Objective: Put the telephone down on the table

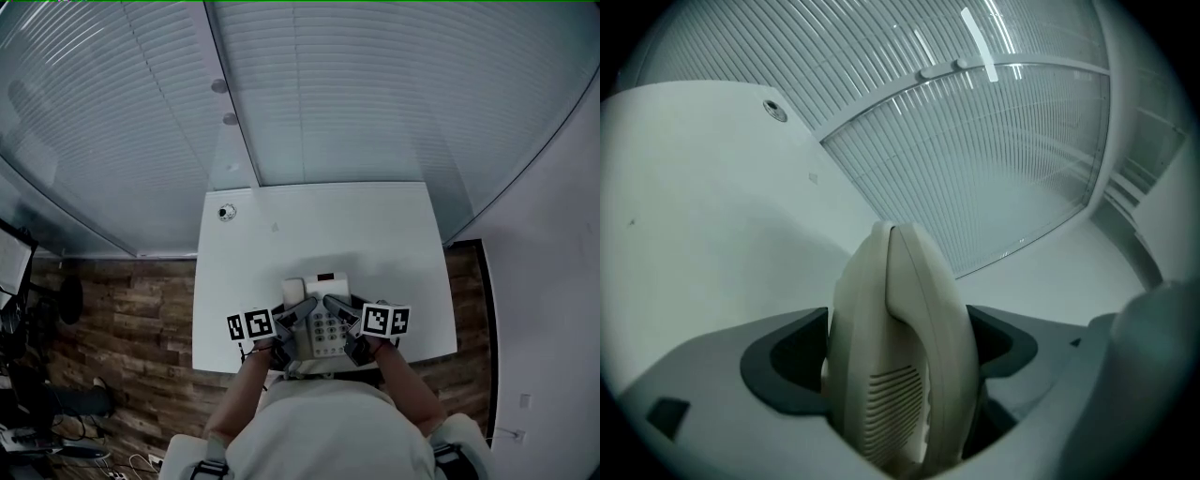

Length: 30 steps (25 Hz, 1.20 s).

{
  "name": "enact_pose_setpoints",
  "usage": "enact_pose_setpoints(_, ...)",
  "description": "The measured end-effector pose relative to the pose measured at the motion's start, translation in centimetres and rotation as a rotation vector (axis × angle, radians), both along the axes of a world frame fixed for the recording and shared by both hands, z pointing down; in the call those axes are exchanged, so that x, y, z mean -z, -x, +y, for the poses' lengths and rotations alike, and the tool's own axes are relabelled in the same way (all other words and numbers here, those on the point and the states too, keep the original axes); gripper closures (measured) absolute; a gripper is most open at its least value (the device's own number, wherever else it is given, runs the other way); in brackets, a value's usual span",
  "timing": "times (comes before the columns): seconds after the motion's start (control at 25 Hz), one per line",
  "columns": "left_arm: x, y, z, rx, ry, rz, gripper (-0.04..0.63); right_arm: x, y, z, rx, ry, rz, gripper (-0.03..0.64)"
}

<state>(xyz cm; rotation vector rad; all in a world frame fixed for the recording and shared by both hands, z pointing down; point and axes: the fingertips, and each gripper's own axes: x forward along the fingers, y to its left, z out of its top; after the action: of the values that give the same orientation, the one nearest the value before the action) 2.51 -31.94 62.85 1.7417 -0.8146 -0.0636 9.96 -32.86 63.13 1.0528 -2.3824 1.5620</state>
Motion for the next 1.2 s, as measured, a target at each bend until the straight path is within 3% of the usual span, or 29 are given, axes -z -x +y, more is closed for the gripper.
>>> enact_pose_setpoints(1.2, -4.6, -0.4, -3.5, -0.024, 0.066, -0.012, 0.169, -4.8, -0.4, -3.2, -0.024, 0.064, 0.01, 0.301)
